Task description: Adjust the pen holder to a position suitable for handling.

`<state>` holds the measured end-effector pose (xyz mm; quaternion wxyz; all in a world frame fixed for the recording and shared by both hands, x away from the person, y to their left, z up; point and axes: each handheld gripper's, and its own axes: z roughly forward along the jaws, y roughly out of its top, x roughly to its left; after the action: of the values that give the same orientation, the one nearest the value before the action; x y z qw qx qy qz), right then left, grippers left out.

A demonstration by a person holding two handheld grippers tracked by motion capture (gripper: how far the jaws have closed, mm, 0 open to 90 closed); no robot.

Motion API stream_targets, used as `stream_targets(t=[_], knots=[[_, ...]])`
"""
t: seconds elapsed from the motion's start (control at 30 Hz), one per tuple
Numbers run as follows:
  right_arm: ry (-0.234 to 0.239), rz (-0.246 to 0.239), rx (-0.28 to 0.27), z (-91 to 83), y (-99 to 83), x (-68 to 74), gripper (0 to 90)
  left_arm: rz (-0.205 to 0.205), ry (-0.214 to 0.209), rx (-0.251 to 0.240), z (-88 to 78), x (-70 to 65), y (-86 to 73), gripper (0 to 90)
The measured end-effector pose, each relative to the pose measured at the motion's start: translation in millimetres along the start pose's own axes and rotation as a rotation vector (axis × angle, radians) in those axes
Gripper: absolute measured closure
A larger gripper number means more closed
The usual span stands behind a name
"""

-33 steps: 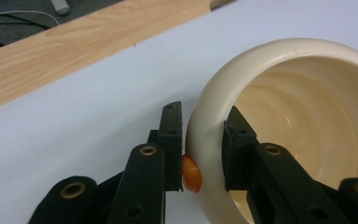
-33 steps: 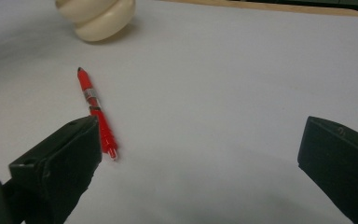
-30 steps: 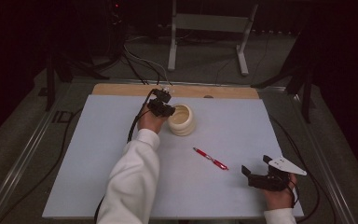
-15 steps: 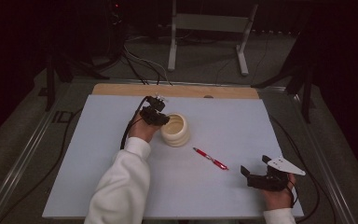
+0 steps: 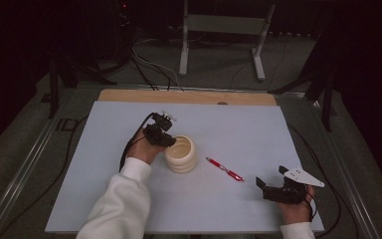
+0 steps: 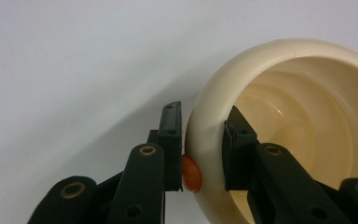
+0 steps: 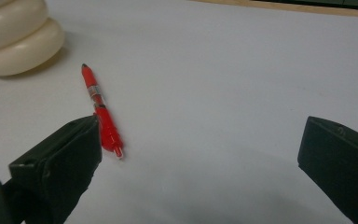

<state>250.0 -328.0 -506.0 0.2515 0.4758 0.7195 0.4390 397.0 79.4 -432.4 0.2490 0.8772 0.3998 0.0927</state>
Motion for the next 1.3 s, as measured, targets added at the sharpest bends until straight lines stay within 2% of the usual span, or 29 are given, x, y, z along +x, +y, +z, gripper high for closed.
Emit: stream_targets(t=[0.1, 0.2, 0.33, 0.37, 0.43, 0.47, 0.5, 0.53, 0.57, 0.6, 0.63, 0.67, 0.7, 0.77, 0.8, 0.83, 0.87, 0.93, 0.97, 1.0, 1.03, 1.07, 1.1, 1.17, 1.3], knots=[[0.001, -0.002, 0.002, 0.3, 0.0, 0.5, 0.0, 0.007, 0.004, 0.027, -4.2, -2.2, -4.1, 74.3], [0.002, -0.004, 0.003, 0.9, 0.0, 1.2, 0.0, 0.001, -0.003, 0.024, -5.4, -1.1, -6.7, 73.7], [0.002, -0.005, 0.004, 1.1, 0.1, 1.8, 0.0, -0.025, -0.030, -0.014, -2.0, 2.1, -8.8, 71.4], [0.002, -0.005, 0.004, 1.1, 0.0, 1.8, 0.0, -0.027, -0.039, -0.020, -1.1, 2.4, -9.2, 66.0], [0.002, -0.003, 0.004, 1.1, -0.2, 1.5, 0.0, -0.027, -0.051, -0.032, 0.6, 2.3, -10.3, 61.4], [0.002, -0.003, 0.004, 1.1, -0.2, 1.5, 0.0, -0.031, -0.060, -0.044, 0.9, 2.4, -11.1, 58.0], [0.002, -0.005, 0.003, 1.2, -0.2, 1.1, 0.0, -0.043, -0.080, -0.084, -0.4, 4.2, -13.0, 54.3], [0.002, -0.005, 0.003, 1.2, -0.2, 1.1, 0.0, -0.043, -0.080, -0.084, -0.4, 4.2, -13.0, 51.5], [0.002, -0.003, 0.002, 1.1, -0.2, 1.0, 0.0, -0.050, -0.091, -0.110, -1.8, 5.1, -14.0, 51.5], [0.002, -0.003, 0.002, 1.0, -0.2, 1.0, 0.0, -0.060, -0.109, -0.164, -5.5, 8.2, -16.6, 44.3], [0.002, -0.003, 0.001, 0.9, -0.2, 1.0, 0.0, -0.059, -0.116, -0.189, -7.9, 9.9, -17.9, 41.2], [0.002, -0.003, 0.001, 0.9, -0.2, 1.0, 0.0, -0.059, -0.116, -0.189, -7.9, 9.9, -17.9, 37.9], [0.002, -0.003, 0.001, 0.9, -0.2, 1.0, 0.0, -0.064, -0.115, -0.214, -10.3, 10.8, -19.4, 37.9], [0.002, -0.003, 0.001, 0.9, -0.1, 1.1, 0.0, -0.062, -0.102, -0.256, -16.0, 13.0, -22.6, 30.9], [0.002, -0.003, 0.001, 0.9, -0.1, 1.1, 0.0, -0.062, -0.102, -0.256, -16.0, 13.0, -22.6, 27.2], [0.002, -0.003, 0.001, 0.9, -0.1, 1.1, 0.0, -0.063, -0.087, -0.287, -20.5, 14.6, -25.4, 27.2], [0.001, -0.004, 0.002, 1.0, -0.1, 1.2, 0.0, -0.064, -0.075, -0.309, -23.7, 16.2, -27.4, 21.2], [0.002, -0.004, 0.001, 0.9, -0.1, 1.5, 0.0, -0.068, -0.061, -0.346, -28.6, 17.6, -31.1, 16.4], [0.002, -0.004, 0.001, 0.9, -0.1, 1.5, 0.0, -0.068, -0.061, -0.346, -28.6, 17.6, -31.1, 15.9], [0.001, -0.005, -0.001, 0.6, -0.1, 1.8, 0.0, -0.076, -0.034, -0.384, -33.5, 19.3, -35.7, 14.8], [0.001, -0.005, -0.001, 0.6, -0.1, 1.8, 0.0, -0.076, -0.034, -0.384, -33.5, 19.3, -35.7, 12.0], [0.001, -0.005, -0.002, 0.5, -0.2, 1.9, 0.0, -0.064, -0.044, -0.411, -37.1, 21.8, -40.4, 12.0], [0.000, -0.005, -0.002, 0.4, -0.2, 2.0, 0.0, -0.068, -0.036, -0.426, -38.6, 22.7, -42.6, 6.0], [-0.001, -0.006, -0.002, 0.4, -0.2, 2.0, 0.0, -0.072, -0.006, -0.452, -41.6, 24.5, -47.4, 4.1], [0.000, -0.007, -0.003, 0.6, -0.3, 2.3, 0.0, -0.094, 0.025, -0.516, -48.4, 31.3, -59.1, 1.3]])
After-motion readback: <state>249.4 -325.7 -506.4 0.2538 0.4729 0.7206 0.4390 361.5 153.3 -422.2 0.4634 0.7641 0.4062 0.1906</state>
